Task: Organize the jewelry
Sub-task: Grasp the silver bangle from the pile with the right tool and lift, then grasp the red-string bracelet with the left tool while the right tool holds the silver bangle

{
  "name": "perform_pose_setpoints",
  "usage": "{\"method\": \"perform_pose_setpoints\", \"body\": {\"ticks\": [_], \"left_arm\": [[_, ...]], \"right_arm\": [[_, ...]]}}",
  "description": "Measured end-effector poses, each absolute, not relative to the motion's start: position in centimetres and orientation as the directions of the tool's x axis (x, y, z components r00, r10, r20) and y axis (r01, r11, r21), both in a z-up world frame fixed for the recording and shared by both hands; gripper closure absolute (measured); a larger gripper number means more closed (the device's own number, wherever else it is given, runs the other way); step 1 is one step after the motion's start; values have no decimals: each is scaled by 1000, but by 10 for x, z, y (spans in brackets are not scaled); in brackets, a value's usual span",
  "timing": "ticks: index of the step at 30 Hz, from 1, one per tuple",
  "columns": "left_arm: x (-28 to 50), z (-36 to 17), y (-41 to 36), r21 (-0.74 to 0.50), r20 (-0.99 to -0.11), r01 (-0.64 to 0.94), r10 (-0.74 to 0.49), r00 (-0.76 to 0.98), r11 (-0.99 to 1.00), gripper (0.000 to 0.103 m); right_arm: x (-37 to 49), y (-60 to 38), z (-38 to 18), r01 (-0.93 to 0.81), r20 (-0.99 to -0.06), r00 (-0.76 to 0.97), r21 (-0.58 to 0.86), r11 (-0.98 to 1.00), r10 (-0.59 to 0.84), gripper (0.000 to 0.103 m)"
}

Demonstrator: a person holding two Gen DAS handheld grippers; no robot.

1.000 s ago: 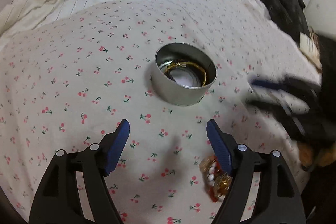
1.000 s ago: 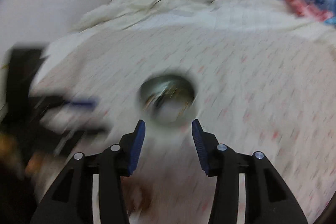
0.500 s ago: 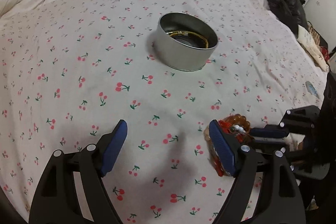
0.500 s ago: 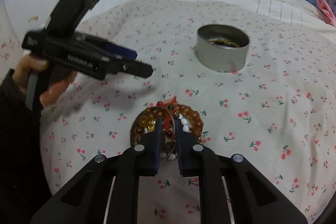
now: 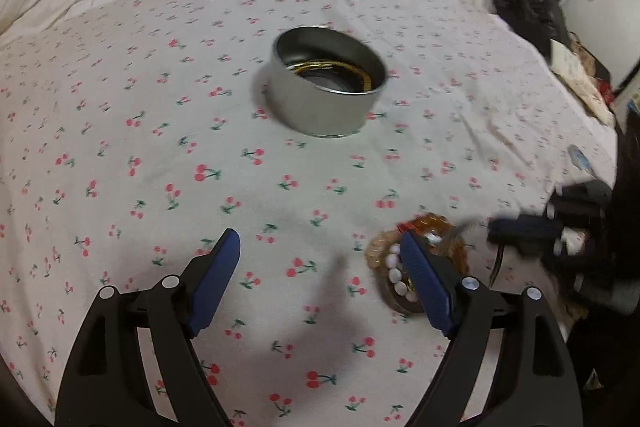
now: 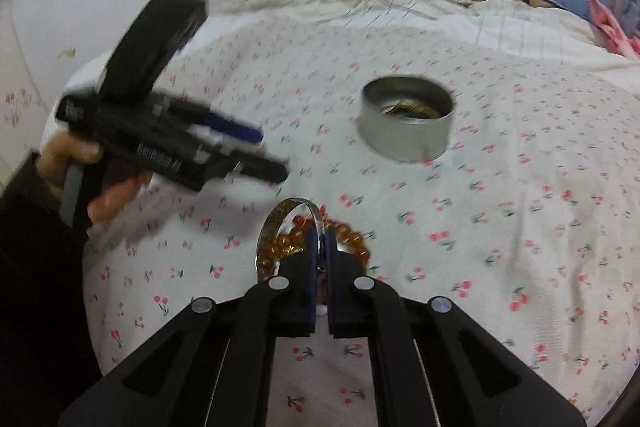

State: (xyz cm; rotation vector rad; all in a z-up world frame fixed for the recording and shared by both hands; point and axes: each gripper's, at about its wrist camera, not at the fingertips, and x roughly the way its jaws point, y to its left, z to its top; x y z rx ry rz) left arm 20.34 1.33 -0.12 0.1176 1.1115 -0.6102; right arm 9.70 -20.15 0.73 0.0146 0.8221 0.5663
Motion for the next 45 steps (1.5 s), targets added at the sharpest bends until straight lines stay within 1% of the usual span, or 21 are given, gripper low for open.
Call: {"method": "perform_pose_setpoints", "body": {"ticks": [2,6,9,12,15,17,18,19,20,21,22,23,24,25,30,34,35,38,42,44,45], "left_arm": [[196,-1,4,-208,-862,560,-421,282,802,24],[179,-3,-20,-186,-865,657,-439,243,730,23],[172,-7,-34,-162,-866,686,-435,245,709,23],[169,-10,-44,-153,-866,704,-437,242,693,23],[170,-16,-52,-143,-870,701,-427,247,699,23],[171,-18,-56,-152,-864,698,-437,251,700,23],[171,-19,-58,-157,-861,700,-444,249,697,30],[172,-20,-60,-170,-861,701,-451,237,693,42],[173,-22,-61,-182,-863,701,-453,222,690,50],[173,-24,-61,-180,-867,697,-447,222,694,65],[175,-26,-61,-172,-872,689,-434,225,704,74],[177,-27,-59,-176,-874,681,-431,225,711,77],[180,-27,-55,-201,-871,670,-443,211,714,86],[182,-27,-52,-231,-865,659,-461,197,716,86],[184,-20,-45,-263,-845,651,-496,202,712,86],[191,-13,-34,-320,-823,621,-534,191,716,86],[195,-13,-29,-357,-816,603,-552,171,714,86],[204,-12,-17,-391,-804,555,-566,182,734,85],[208,-12,-11,-391,-802,530,-562,205,752,86],[207,-9,-11,-392,-792,536,-571,217,748,94],[207,-8,-12,-396,-787,540,-577,218,743,102]], "right_arm": [[101,-222,14,-421,-672,573,248,872,468,99],[114,-254,11,-317,-679,589,305,898,438,99],[123,-267,-1,-226,-717,588,298,927,374,99],[129,-279,-13,-158,-747,560,328,931,358,98],[134,-282,-25,-106,-791,533,289,951,300,99],[136,-282,-30,-96,-806,516,282,955,290,99],[137,-282,-33,-94,-814,509,273,957,282,99],[137,-282,-35,-89,-818,503,271,959,278,99],[140,-281,-38,-86,-824,495,270,959,276,99],[141,-280,-41,-86,-834,478,269,959,276,98],[142,-279,-44,-83,-839,473,262,962,269,98],[143,-278,-45,-78,-841,471,261,962,266,98],[143,-279,-47,-72,-843,467,266,961,268,98],[144,-279,-48,-70,-847,460,266,961,268,98],[146,-276,-52,-71,-850,456,259,963,263,98],[143,-277,-45,-79,-831,486,266,961,271,100],[142,-277,-43,-82,-826,495,266,960,271,100],[141,-278,-38,-82,-812,514,274,958,276,100],[139,-280,-34,-83,-799,531,282,956,282,100],[138,-281,-30,-84,-786,544,298,951,294,100],[138,-282,-28,-85,-779,550,307,948,302,100]]}}
